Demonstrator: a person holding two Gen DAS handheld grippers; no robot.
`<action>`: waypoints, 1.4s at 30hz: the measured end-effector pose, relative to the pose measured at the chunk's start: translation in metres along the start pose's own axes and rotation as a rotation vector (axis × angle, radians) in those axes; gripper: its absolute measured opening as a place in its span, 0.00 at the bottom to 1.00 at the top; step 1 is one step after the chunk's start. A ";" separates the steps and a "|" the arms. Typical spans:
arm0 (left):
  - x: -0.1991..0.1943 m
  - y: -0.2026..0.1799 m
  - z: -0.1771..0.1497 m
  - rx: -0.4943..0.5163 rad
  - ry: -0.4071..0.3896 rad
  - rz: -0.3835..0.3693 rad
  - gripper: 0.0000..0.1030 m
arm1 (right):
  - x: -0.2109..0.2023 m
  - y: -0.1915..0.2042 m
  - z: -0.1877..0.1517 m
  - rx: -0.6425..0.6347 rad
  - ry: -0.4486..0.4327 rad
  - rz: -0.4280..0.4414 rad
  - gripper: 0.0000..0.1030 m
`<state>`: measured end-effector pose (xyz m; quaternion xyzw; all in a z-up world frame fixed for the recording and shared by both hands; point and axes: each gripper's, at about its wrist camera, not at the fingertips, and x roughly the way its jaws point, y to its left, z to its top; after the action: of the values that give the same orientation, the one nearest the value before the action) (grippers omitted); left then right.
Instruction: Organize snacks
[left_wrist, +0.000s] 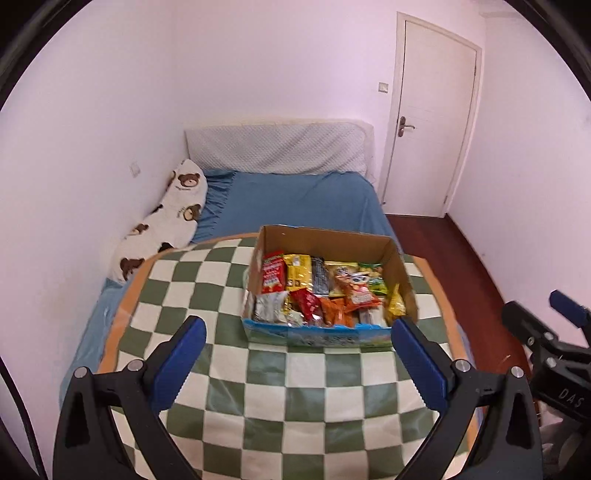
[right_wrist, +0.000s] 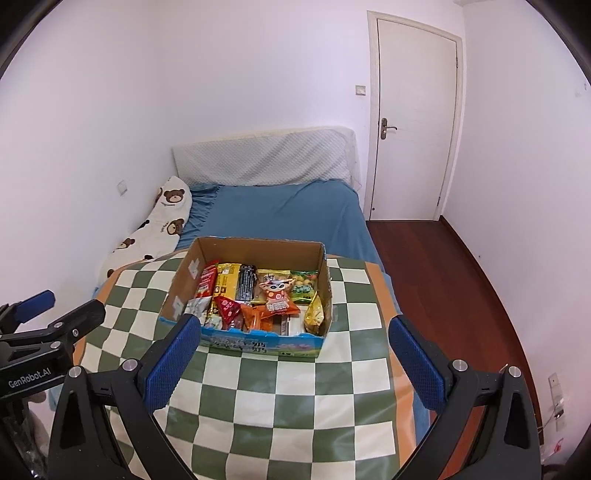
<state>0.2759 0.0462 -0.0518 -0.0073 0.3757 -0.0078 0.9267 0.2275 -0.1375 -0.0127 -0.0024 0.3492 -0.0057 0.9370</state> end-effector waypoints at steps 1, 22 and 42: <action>0.006 -0.001 0.001 0.004 0.000 0.007 1.00 | 0.005 -0.001 0.001 0.003 0.001 -0.005 1.00; 0.104 -0.016 0.005 0.038 0.114 0.048 1.00 | 0.109 -0.017 -0.007 0.047 0.078 -0.077 1.00; 0.111 -0.018 0.003 0.033 0.121 0.039 1.00 | 0.110 -0.016 -0.007 0.040 0.075 -0.078 1.00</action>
<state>0.3572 0.0261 -0.1267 0.0158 0.4311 0.0035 0.9022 0.3060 -0.1548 -0.0893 0.0032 0.3835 -0.0491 0.9222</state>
